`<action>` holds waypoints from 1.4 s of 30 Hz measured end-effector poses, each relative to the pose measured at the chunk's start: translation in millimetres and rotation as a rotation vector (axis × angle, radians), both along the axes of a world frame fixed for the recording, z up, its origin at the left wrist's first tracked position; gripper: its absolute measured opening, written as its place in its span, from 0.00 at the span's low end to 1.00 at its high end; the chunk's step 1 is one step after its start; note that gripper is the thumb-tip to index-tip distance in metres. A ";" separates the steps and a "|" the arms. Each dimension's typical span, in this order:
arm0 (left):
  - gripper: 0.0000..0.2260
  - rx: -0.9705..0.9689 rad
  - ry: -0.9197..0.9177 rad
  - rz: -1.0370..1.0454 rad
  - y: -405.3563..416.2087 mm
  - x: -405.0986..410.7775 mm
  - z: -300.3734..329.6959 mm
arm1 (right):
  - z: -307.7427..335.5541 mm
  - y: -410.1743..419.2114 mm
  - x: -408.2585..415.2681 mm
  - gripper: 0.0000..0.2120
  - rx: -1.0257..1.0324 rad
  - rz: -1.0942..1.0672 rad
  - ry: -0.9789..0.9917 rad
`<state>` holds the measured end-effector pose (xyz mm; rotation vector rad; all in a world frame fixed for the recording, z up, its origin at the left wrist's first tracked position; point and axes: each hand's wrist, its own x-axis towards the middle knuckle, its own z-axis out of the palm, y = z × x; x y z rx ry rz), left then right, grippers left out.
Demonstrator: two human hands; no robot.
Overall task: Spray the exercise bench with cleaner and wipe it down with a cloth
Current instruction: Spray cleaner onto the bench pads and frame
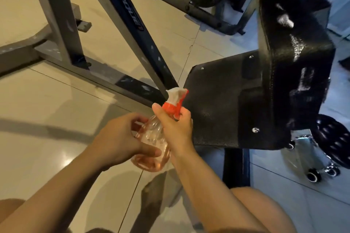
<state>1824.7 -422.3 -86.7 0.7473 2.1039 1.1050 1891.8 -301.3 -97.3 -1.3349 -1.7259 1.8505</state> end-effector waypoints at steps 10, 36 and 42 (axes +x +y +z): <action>0.34 0.169 0.095 0.114 52.1 1.7 -7.2 | 34.4 45.9 -23.2 0.16 0.120 -0.038 0.023; 0.31 0.048 0.060 0.501 -16.8 7.3 -12.6 | 5.2 -15.8 -69.2 0.20 0.086 0.399 -0.004; 0.30 0.003 0.089 0.422 -22.3 5.8 -10.5 | -4.4 -20.8 -59.2 0.14 -0.022 0.265 -0.023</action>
